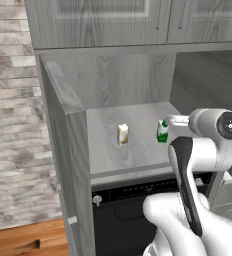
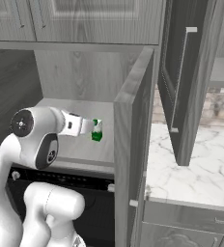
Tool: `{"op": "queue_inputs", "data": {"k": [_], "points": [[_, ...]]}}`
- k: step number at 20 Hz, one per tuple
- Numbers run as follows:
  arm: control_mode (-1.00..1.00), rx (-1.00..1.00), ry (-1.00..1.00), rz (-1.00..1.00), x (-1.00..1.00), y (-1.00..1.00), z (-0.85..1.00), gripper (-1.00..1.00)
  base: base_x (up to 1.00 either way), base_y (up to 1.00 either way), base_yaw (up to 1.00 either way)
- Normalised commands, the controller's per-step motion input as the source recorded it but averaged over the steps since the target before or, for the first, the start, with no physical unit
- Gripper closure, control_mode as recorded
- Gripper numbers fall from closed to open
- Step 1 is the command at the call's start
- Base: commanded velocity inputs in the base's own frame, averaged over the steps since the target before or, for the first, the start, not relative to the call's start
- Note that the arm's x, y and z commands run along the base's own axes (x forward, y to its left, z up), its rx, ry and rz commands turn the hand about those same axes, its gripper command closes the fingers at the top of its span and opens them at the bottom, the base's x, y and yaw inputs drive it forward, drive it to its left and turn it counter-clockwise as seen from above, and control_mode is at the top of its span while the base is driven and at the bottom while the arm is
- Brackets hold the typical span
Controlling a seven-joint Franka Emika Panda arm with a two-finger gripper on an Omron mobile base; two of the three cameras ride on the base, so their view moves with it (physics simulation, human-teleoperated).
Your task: Sort all alcoholic drinks to one cabinet, and non-alcoholic drinks to the other.
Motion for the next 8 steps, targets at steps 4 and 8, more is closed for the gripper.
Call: {"op": "queue_inputs", "data": {"k": [4,8], "points": [[-1.00,-0.02,-0.01,0.00,-0.37,0.08,0.35,-1.00,0.00,0.00,0.00],[-1.00,-0.02,0.00,0.00,-0.43,0.07,0.26,-1.00,0.00,0.00,0.00]]}}
